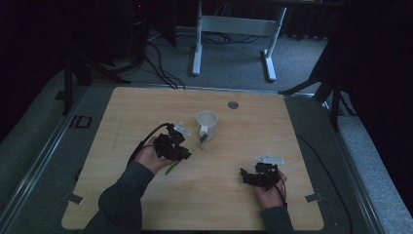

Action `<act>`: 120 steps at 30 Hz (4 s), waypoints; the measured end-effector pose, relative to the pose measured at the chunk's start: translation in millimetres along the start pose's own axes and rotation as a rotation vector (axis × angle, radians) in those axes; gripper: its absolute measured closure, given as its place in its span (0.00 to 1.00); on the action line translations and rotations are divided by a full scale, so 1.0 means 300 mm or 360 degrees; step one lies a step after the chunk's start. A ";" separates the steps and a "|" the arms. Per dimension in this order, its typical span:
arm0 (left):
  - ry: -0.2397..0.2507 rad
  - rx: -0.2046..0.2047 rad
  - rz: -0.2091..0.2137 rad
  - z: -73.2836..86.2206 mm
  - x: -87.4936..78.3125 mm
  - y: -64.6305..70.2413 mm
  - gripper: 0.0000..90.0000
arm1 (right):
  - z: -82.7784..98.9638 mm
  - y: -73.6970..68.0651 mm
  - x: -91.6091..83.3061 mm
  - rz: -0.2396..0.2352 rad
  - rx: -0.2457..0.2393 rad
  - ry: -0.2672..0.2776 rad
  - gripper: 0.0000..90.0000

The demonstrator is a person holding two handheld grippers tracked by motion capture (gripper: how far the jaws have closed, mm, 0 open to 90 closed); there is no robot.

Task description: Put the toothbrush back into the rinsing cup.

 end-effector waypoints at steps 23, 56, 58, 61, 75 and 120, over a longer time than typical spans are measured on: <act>0.0117 -0.0032 -0.0042 -0.014 -0.023 -0.016 0.88 | 0.000 0.000 0.000 0.0000 0.0000 0.0000 0.16; 0.0281 -0.0093 -0.0099 -0.045 -0.051 -0.034 0.88 | 0.000 0.000 0.000 0.0001 -0.0002 0.0000 0.16; 0.0289 -0.0092 -0.0101 -0.047 -0.053 -0.035 0.88 | 0.000 0.000 0.000 0.0001 -0.0001 0.0000 0.16; 0.0301 -0.0091 -0.0103 -0.050 -0.054 -0.034 0.88 | 0.000 0.000 0.000 0.0000 -0.0001 0.0000 0.16; 0.0387 -0.0120 -0.0064 -0.057 -0.061 -0.038 0.88 | 0.000 0.000 0.000 0.0001 -0.0001 0.0000 0.16; 0.0562 -0.0144 -0.0084 -0.098 -0.097 -0.063 0.88 | 0.000 0.000 0.000 0.0001 0.0000 0.0000 0.16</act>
Point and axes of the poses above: each handheld gripper's, and its own axes: x roughly forward along the jaws, z roughly out of its underside, y roughly to its right, the point moved 9 cm from there along x, roughly forward along the jaws, and after that the axes turned 6 degrees about z, right-handed, at the moved point
